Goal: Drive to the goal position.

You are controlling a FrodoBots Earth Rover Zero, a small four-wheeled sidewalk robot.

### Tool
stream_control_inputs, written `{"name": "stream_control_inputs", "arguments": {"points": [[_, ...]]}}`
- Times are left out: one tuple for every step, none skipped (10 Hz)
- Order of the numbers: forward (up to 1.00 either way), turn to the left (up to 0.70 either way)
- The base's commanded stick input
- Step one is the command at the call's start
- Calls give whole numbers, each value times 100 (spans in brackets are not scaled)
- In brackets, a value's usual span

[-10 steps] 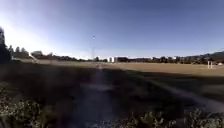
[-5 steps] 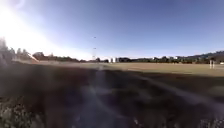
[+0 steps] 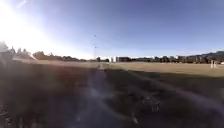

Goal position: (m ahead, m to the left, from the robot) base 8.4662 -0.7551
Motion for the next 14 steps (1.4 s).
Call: {"name": "stream_control_inputs", "arguments": {"points": [[50, 0], [50, 0], [50, 0], [50, 0], [50, 0], [50, 0], [50, 0], [50, 0], [50, 0], [50, 0], [50, 0], [50, 0], [50, 0], [50, 0]]}}
